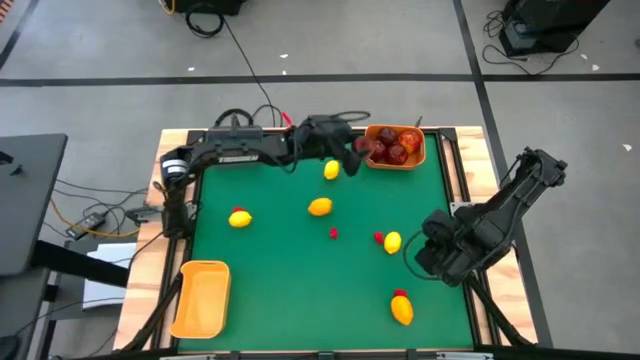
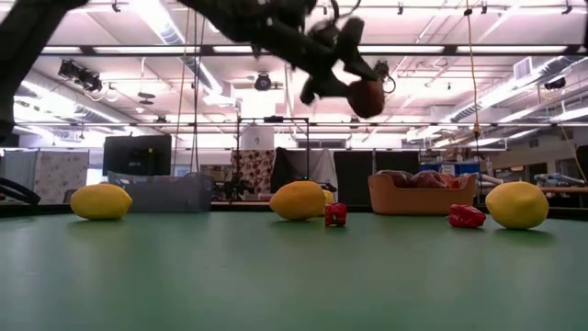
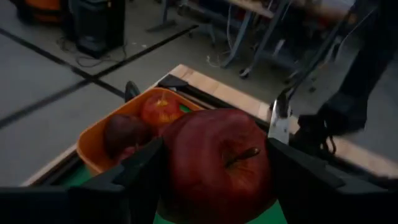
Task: Sort produce into baskets
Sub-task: Put the apple into the orange bin
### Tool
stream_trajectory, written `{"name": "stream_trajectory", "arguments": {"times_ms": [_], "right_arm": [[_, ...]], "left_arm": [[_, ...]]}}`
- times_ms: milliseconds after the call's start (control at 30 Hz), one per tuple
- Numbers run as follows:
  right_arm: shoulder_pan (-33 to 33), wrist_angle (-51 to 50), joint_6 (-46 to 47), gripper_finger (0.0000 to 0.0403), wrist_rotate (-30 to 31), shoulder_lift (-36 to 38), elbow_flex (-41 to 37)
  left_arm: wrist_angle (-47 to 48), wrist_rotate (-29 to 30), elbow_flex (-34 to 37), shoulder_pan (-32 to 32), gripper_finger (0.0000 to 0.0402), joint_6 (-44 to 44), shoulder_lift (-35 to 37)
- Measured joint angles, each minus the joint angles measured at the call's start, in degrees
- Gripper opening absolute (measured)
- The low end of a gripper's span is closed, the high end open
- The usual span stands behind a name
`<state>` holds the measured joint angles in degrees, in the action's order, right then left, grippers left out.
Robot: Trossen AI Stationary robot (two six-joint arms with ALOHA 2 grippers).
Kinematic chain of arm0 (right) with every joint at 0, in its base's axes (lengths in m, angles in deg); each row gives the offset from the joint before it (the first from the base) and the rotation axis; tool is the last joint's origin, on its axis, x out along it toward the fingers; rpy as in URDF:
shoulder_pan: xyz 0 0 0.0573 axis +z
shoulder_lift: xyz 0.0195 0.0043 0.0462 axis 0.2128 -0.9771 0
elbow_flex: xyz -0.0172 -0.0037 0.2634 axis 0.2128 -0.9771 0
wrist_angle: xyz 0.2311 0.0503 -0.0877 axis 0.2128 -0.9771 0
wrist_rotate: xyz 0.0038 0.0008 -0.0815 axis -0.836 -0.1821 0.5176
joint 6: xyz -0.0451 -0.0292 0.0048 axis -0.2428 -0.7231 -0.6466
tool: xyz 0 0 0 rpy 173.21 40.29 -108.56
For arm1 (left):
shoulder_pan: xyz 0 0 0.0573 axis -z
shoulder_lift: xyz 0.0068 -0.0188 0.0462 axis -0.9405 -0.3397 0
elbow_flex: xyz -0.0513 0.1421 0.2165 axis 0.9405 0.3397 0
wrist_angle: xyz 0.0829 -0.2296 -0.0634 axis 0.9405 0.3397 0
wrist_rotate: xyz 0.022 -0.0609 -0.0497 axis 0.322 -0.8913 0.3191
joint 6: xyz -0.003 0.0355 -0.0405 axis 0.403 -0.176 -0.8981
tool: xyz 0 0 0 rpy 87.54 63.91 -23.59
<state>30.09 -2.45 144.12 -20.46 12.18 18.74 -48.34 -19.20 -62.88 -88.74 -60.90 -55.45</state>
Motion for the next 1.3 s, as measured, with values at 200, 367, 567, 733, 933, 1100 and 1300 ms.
{"name": "stream_trajectory", "arguments": {"times_ms": [200, 367, 567, 733, 933, 1100, 1300], "right_arm": [[-3.98, -0.36, 2.73, 0.0153, 1.29, 1.46, -0.05], [-6.95, 0.13, 8.54, 0.0153, -2.44, 1.69, -0.06], [-9.63, 0.31, 12.42, 0.0153, -4.28, 1.69, -0.08], [-11.74, 1.01, 13.93, 0.0153, -7.22, 1.69, -0.1], [-11.84, 2.15, 17.27, 0.0153, -7.07, 1.69, -0.1], [-11.84, 2.42, 17.67, 0.0153, -7.09, 1.69, -0.1], [-11.84, 2.45, 17.72, 0.0153, -7.09, 1.67, -0.1]], "left_arm": [[-14.16, -5.93, 0.09, -5.29, 0.0262, -4.84, -7.65], [-18.64, -12.73, -4.72, -8.77, 0.0262, -3.53, -14.72], [-15.75, -20.97, -19.9, -9.93, 0.0264, -0.29, -23.93], [-6.16, -21.53, -33.45, -9.84, 0.0264, 4.91, -31.27], [4.43, -22.34, -45.21, -9.64, 0.0269, 6.1, -37.7], [2.54, -22.87, -44.08, -9.11, 0.0288, 6.29, -38.76], [-0.33, -17.55, -44.06, -8.41, 0.032, 10.96, -38.55]]}}
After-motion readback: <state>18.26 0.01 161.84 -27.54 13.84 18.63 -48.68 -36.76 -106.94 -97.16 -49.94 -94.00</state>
